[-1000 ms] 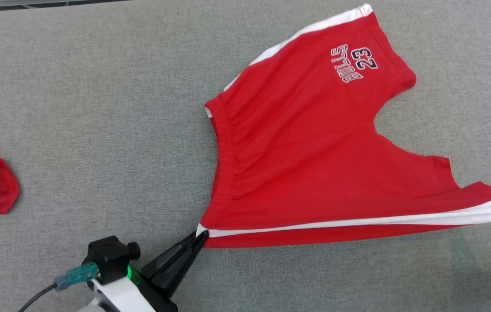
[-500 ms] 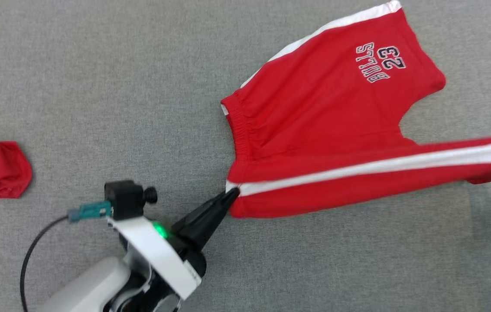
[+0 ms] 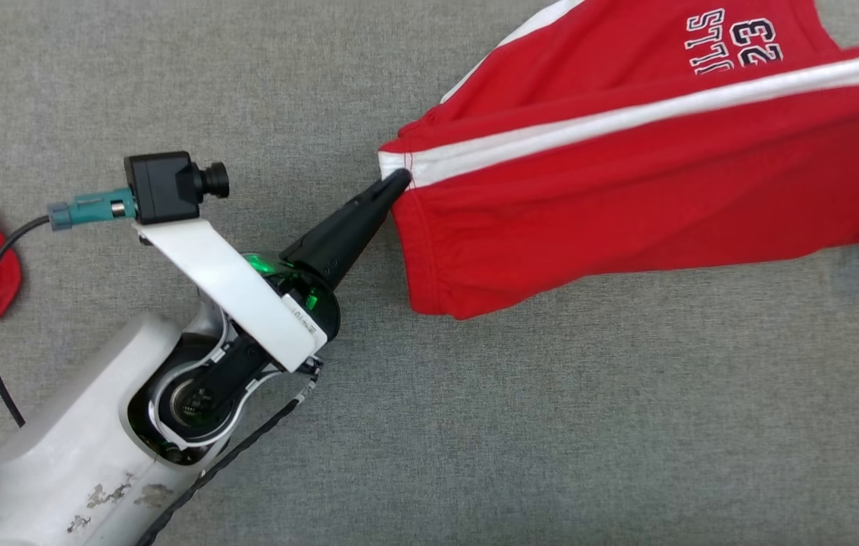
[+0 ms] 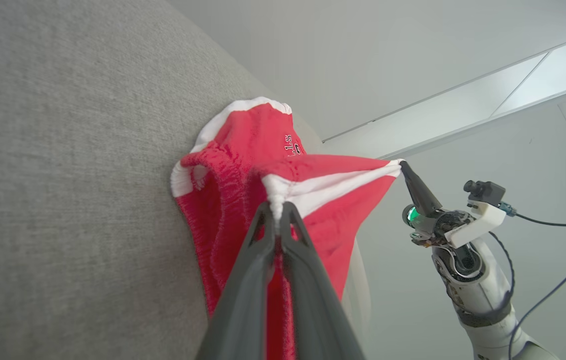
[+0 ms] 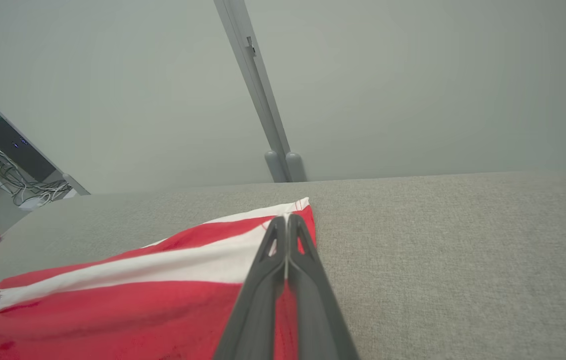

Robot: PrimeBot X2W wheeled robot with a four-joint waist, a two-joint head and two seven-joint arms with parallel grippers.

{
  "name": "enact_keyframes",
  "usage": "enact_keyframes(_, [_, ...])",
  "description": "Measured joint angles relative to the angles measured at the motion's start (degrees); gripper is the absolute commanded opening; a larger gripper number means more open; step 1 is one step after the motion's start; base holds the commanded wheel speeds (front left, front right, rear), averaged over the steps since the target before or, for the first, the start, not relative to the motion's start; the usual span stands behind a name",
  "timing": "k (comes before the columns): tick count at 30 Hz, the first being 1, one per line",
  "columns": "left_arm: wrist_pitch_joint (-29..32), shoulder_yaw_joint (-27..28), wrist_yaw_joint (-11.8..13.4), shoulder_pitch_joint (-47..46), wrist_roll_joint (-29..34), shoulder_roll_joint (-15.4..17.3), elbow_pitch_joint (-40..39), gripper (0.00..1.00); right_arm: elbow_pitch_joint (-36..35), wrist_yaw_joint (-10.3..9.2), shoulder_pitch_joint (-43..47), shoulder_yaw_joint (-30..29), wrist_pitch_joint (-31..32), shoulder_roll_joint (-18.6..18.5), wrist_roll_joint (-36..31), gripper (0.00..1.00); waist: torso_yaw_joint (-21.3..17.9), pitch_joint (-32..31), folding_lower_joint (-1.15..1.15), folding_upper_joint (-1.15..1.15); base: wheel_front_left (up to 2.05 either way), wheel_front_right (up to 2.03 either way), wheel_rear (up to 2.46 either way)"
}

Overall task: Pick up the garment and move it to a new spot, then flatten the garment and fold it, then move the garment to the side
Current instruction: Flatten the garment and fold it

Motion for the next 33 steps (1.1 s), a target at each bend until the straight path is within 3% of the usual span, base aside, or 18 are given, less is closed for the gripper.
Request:
enact_keyframes(13, [-1.2, 2.3, 1.9, -5.2, 0.4, -2.3, 0.9, 0.0, 11.0, -0.02, -24.7, 14.0, 7.4, -1.0, -0.9, 0.0, 1.9, 6.1, 0.0, 0.0, 0.0, 0.0, 0.0])
enact_keyframes(22, [-2.2, 3.3, 2.2, -7.5, 1.4, -3.2, 1.7, 0.0, 20.1, -0.02, -37.1, 24.1, 4.5, 2.7, -3.0, 0.0, 2.4, 8.8, 0.0, 0.0, 0.0, 0.0, 0.0])
enact_keyframes(33, [-3.7, 3.4, 1.9, -8.3, 2.7, -4.0, 2.9, 0.0, 27.0, -0.02, -43.5, 33.3, -4.0, 3.2, -1.5, 0.0, 2.8, 9.6, 0.0, 0.0, 0.0, 0.0, 0.0])
